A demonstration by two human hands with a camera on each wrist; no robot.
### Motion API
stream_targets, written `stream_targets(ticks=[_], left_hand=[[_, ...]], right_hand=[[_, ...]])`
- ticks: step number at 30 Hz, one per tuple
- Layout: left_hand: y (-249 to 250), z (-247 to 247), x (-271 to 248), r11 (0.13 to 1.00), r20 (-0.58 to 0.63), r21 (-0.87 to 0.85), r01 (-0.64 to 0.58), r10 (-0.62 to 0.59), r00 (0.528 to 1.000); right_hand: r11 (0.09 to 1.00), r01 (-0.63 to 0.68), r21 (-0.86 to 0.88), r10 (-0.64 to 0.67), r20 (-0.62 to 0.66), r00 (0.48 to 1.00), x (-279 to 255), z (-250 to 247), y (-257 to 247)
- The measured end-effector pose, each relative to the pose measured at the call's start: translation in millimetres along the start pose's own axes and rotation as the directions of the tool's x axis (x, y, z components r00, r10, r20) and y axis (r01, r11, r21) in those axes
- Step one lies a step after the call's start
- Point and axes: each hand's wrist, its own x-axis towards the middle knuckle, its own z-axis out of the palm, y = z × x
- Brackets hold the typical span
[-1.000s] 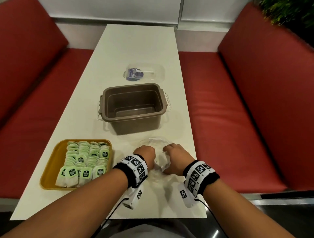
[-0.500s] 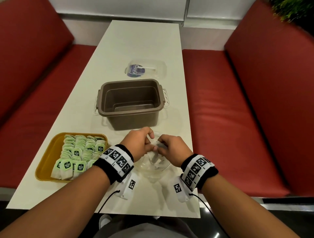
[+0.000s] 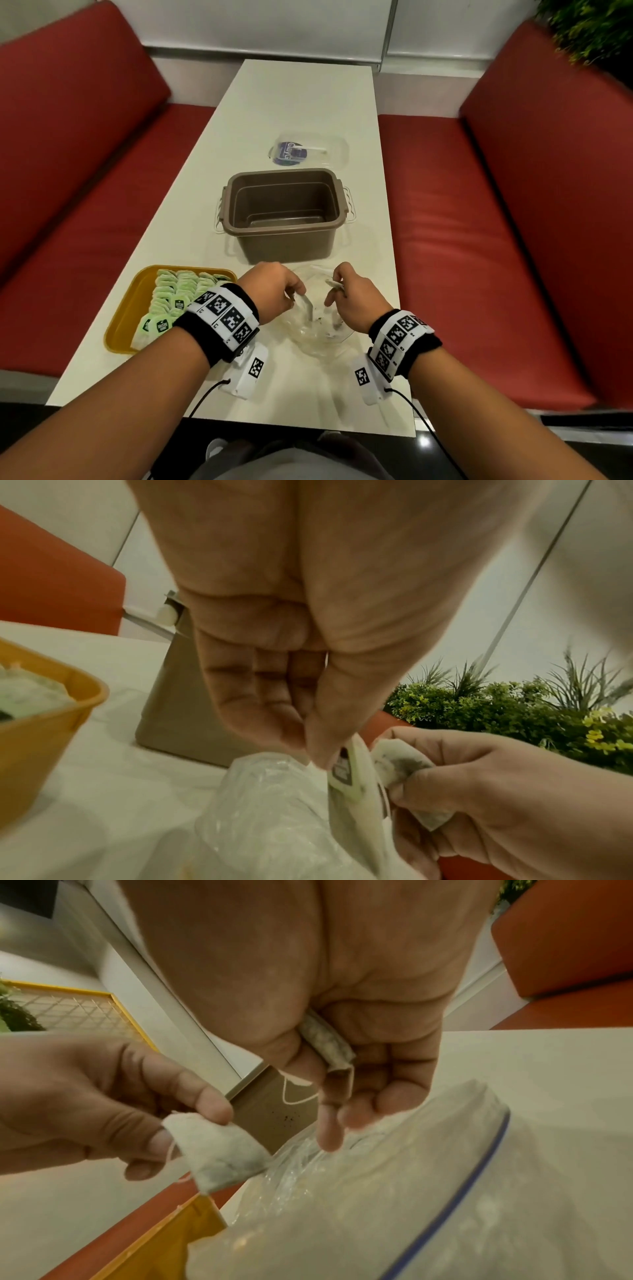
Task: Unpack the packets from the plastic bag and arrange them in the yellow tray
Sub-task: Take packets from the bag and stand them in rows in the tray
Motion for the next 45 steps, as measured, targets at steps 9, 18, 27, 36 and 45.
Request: stream_targets(ticks=[9, 18, 27, 36, 45], left_hand=[[-11.2, -33.5, -13.6, 0.96, -0.018, 0.278, -0.008, 0.014, 1.0], [-35.8, -71.7, -41.2, 0.953, -0.074, 0.207, -0.22, 0.239, 0.968], [-107.1, -96.2, -67.7, 0.981, -0.123, 0.136, -0.134, 0.151, 0.981], [-182.5, -91.2, -89.8, 0.944, 0.191, 0.331, -0.021, -0.045, 0.981], [-213.5, -47.0, -91.6, 0.924, 0.28, 0.381, -0.01, -0.105, 0.954]], right_hand=[[0.992, 0.126, 0.025, -0.125, -0.05, 0.991, -5.4, 13.1, -40.0], [0.954, 0.287, 0.09, -0.277, -0.11, 0.955, 7.0, 47.9, -90.5], [0.953, 0.267, 0.145, -0.254, -0.098, 0.962, 17.8, 91.1, -138.5], [0.93, 0.132, 0.342, -0.144, 0.009, 0.99, 18.9, 120.8, -163.7], [0.954, 0.08, 0.289, -0.085, 0.005, 0.996, 19.7, 141.2, -165.9]])
